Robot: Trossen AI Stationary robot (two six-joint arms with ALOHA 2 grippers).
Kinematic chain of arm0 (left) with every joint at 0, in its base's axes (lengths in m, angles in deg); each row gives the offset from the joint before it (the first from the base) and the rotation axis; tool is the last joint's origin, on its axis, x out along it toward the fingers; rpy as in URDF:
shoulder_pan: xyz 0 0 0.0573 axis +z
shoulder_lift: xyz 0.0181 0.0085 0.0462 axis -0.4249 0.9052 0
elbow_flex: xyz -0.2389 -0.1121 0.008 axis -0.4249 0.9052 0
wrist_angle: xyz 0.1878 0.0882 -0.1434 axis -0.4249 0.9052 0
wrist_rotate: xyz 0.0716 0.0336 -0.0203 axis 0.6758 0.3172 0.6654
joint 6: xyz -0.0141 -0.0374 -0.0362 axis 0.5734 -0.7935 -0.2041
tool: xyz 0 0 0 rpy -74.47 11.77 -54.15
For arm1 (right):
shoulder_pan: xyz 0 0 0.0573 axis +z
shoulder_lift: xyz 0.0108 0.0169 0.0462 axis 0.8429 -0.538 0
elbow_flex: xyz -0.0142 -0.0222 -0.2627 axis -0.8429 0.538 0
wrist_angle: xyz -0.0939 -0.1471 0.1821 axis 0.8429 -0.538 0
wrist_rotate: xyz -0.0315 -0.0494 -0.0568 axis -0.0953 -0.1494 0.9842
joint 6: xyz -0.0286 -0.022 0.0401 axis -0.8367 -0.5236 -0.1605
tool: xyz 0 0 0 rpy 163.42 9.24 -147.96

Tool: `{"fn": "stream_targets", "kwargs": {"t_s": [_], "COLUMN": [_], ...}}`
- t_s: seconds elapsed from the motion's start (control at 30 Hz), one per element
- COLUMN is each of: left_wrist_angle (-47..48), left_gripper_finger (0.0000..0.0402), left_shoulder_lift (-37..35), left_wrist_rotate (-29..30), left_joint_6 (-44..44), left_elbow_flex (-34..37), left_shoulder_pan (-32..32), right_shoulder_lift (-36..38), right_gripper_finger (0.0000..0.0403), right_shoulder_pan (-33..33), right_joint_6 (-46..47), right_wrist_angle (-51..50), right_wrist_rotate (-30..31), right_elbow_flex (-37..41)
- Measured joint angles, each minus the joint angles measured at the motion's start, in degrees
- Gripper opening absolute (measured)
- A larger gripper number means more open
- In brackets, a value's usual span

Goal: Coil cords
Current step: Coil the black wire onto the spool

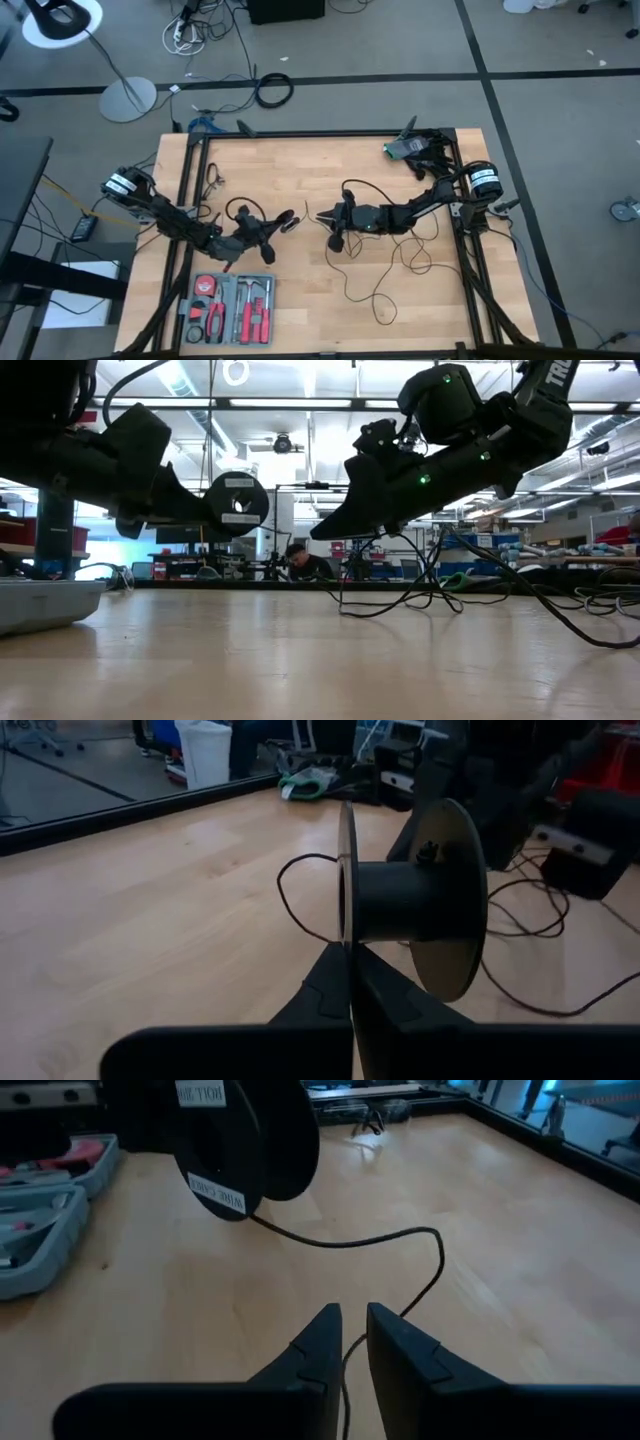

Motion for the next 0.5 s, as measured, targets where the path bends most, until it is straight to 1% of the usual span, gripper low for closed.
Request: {"fn": "stream_targets", "kwargs": {"t_s": [0.23,0.5], "left_wrist_angle": [0.00,-0.30], "left_gripper_finger": [0.0000,0.0000], "left_shoulder_lift": [0.00,0.00], "left_wrist_rotate": [-0.04,-0.79], "left_joint_6": [0.82,1.12], "left_elbow_flex": [0.00,0.00], "left_shoulder_pan": [1.52,2.75], "right_shoulder_lift": [0.00,0.02], "right_gripper_finger": [0.0050,0.0050], "right_shoulder_pan": [-1.17,-0.91], "right_joint_6": [0.91,0.92], "right_wrist_angle": [0.01,-0.01], "right_wrist_rotate": [-0.08,-0.08], "right_elbow_flex": [0.00,0.00]}}
